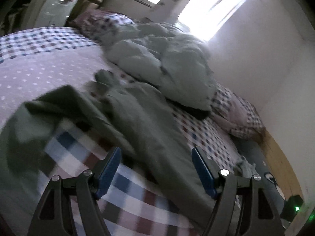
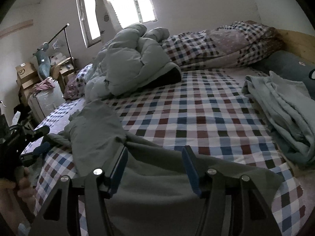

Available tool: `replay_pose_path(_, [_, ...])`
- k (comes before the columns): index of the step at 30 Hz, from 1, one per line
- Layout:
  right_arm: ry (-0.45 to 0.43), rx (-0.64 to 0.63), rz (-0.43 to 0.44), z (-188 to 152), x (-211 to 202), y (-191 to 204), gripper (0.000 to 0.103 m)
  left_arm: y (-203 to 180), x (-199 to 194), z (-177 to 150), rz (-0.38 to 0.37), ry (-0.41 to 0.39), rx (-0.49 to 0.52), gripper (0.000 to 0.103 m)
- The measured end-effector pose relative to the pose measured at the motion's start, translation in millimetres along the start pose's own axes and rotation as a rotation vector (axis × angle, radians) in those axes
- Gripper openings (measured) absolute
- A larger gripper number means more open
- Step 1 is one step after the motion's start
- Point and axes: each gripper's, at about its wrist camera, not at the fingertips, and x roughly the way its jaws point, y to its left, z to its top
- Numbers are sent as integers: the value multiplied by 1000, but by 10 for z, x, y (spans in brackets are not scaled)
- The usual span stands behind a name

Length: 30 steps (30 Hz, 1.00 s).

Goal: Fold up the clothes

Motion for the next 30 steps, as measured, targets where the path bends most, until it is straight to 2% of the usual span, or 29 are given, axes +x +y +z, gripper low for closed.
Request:
replay_pose_path(6, [-5, -60, 58, -2, 44, 214, 61, 313, 84, 155, 36, 7, -93, 78])
replay_pose_path(15, [26, -268, 132, -195, 125, 702, 61, 623, 344, 321, 63, 46, -204, 77])
replay_pose_path(17, [45, -316, 147, -258, 159, 801, 61, 666, 382, 343, 68, 56, -220, 67])
replay_pose_path(21, [82, -410, 168, -385, 229, 989, 61, 728, 431, 369, 77, 76, -225, 40])
replay_pose_path(23, [95, -451, 147, -443, 272, 1044, 61, 764, 450, 377, 78, 86, -230, 38])
replay_pose_path(27, [118, -503, 111, -531, 353, 1123, 60, 856, 510, 359, 71, 127, -275, 15])
replay_pose_path(28, [123, -509, 102, -542, 371, 1131, 56, 875, 508, 353, 64, 129, -289, 10])
replay_pose_path(30, [128, -510, 77, -541, 397, 1125, 42, 905, 502, 343, 50, 130, -314, 7])
